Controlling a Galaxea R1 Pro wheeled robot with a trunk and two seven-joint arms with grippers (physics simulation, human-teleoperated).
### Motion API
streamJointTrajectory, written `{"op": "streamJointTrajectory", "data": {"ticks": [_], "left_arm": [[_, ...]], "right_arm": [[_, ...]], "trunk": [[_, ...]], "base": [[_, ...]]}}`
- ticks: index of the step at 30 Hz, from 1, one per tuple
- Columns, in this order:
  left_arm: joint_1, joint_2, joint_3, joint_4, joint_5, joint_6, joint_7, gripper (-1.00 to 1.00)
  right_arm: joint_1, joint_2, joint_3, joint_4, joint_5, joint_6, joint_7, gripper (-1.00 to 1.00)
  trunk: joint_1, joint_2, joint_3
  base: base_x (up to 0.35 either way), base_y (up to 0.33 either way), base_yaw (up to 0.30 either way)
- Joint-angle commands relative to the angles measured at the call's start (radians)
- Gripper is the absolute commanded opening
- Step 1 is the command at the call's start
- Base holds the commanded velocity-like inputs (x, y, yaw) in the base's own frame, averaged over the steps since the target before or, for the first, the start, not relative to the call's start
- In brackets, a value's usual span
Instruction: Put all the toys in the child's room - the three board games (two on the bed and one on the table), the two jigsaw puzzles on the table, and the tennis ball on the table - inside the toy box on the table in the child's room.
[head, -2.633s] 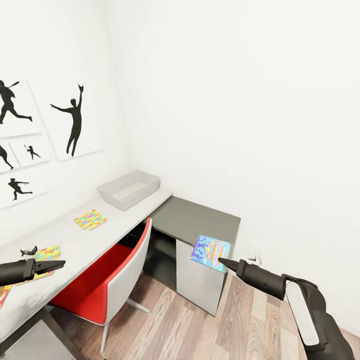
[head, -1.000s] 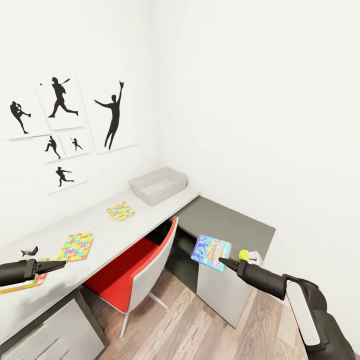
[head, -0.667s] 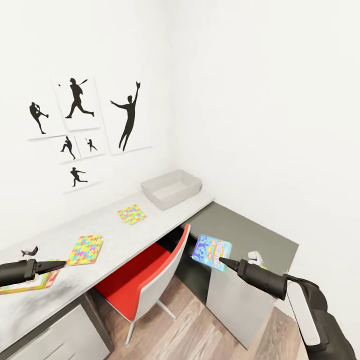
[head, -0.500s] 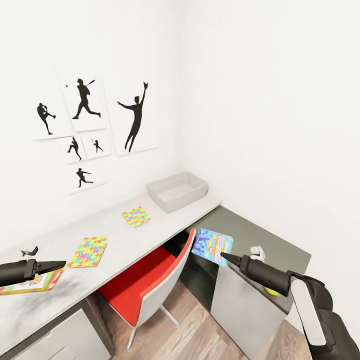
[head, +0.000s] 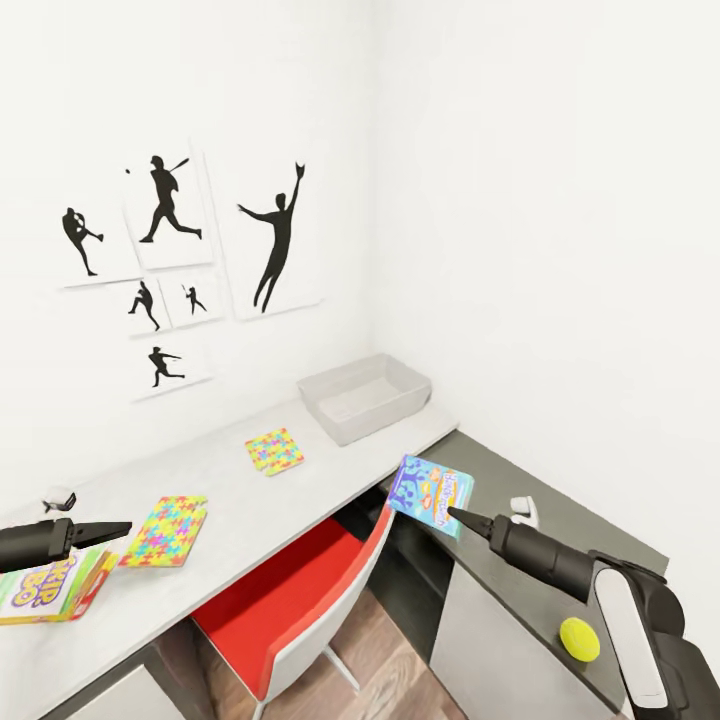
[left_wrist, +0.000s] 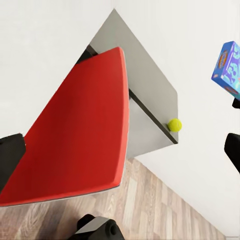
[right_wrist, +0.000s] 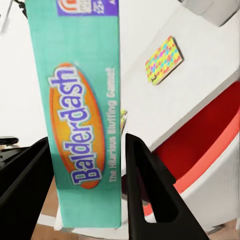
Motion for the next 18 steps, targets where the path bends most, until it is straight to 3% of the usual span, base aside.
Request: {"op": "streamJointTrajectory", "data": {"ticks": [1,10,18], "left_arm": [[-0.001,0.000,0.000,0.000,0.000,0.011,-0.004,1.00],[-0.001,0.000,0.000,0.000,0.000,0.011,-0.004,1.00],[-0.001,0.000,0.000,0.000,0.000,0.011,-0.004,1.00]], "right_arm": [[-0.001,-0.002,-0.002,0.000,-0.003,0.006,0.007,-1.00],[-0.001,-0.011,-0.007,0.002,-0.006,0.001,0.011,-1.00],[-0.001,-0.012,-0.007,0.003,-0.007,-0.002,0.011,-1.00]], "trunk": [[0.001,-0.002,-0.002],[0.001,-0.002,-0.002],[0.001,-0.002,-0.002]], "base": [[0.300,-0.036,0.002],[0.291,-0.070,0.000],[0.178,-0.009,0.000]]}}
